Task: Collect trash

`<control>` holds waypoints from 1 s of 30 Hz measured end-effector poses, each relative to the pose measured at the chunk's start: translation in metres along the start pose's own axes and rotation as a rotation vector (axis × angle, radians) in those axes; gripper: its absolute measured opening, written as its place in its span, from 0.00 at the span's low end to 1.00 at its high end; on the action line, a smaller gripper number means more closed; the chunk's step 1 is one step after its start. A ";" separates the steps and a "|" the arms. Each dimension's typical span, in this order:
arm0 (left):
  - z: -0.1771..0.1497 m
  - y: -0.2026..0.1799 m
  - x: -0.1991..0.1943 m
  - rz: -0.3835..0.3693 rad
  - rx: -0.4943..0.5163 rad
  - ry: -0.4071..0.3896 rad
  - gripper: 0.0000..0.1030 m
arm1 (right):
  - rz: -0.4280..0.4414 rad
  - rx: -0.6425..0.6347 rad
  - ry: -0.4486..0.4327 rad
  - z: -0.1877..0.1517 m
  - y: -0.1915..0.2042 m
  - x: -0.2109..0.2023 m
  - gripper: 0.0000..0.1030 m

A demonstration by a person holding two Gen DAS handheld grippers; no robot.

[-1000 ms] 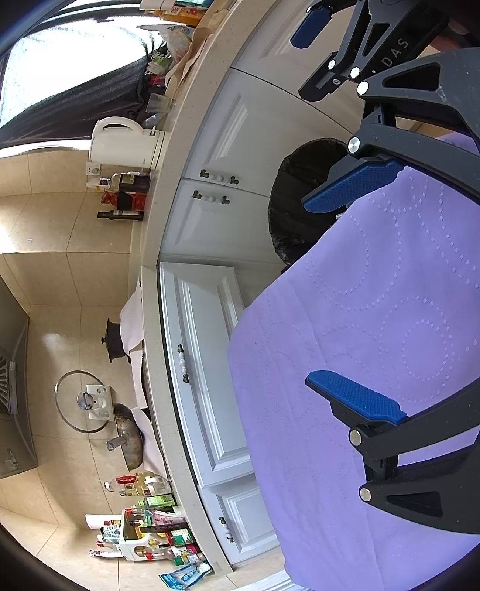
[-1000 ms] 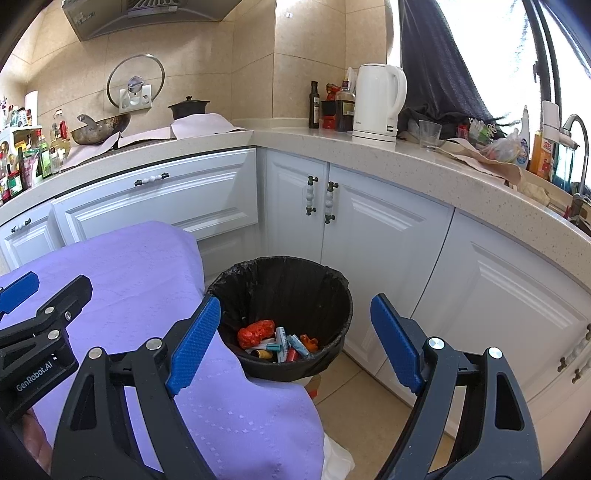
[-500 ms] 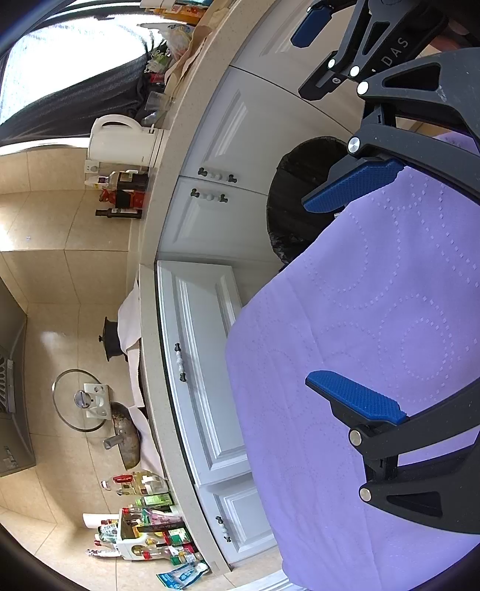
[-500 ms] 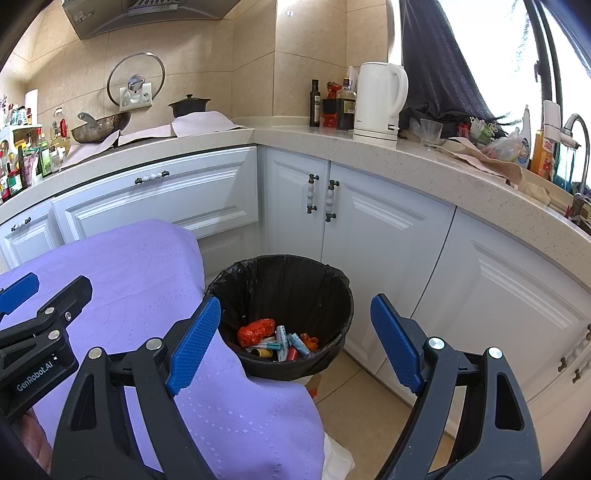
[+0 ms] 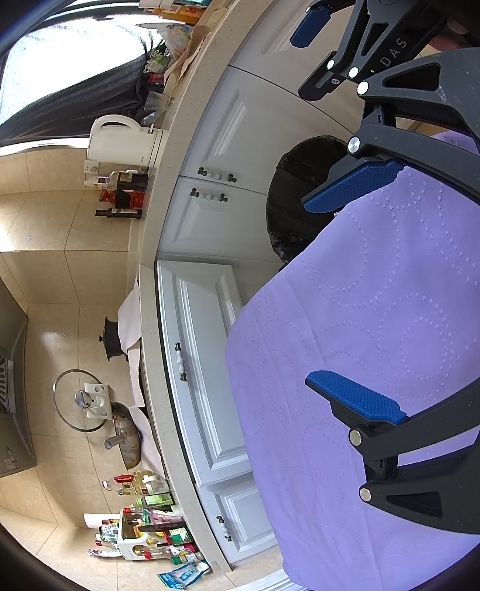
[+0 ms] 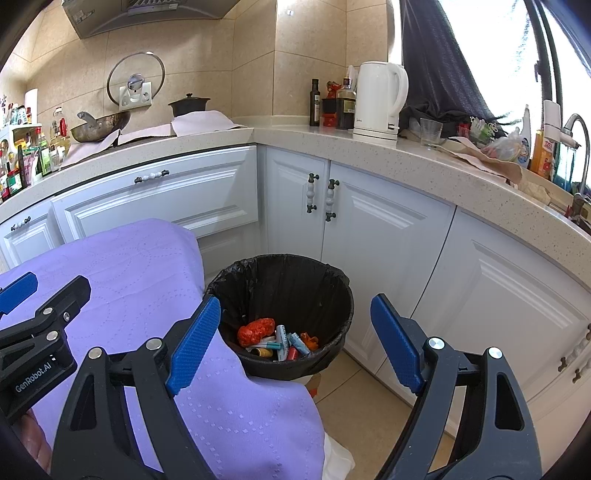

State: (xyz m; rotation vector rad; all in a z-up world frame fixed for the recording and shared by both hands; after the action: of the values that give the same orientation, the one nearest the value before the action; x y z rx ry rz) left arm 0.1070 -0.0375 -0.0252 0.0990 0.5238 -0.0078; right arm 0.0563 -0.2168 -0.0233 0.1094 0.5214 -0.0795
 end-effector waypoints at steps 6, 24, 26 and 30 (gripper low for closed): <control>0.000 0.001 0.000 0.000 -0.001 -0.001 0.82 | -0.001 -0.001 0.001 0.000 0.000 0.000 0.79; 0.003 0.005 -0.002 0.013 -0.026 -0.003 0.82 | 0.001 -0.003 0.004 -0.005 0.001 0.003 0.79; 0.003 0.005 -0.002 0.014 -0.024 -0.002 0.82 | 0.001 -0.002 0.004 -0.005 0.001 0.003 0.79; 0.003 0.004 -0.002 0.012 -0.011 -0.011 0.82 | 0.001 -0.002 0.005 -0.005 0.001 0.003 0.79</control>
State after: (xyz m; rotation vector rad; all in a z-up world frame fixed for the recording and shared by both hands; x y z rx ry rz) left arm 0.1070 -0.0336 -0.0215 0.0913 0.5126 0.0060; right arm 0.0561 -0.2154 -0.0292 0.1077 0.5266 -0.0778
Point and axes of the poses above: each gripper's, at about its wrist camera, not at the fingertips, and x roughly the way its jaws point, y to its left, z to its top, the point moved 7 cm from there along x, roughly the way its jaws point, and after that the axes turned 13 degrees about z, right-handed, at the moved point
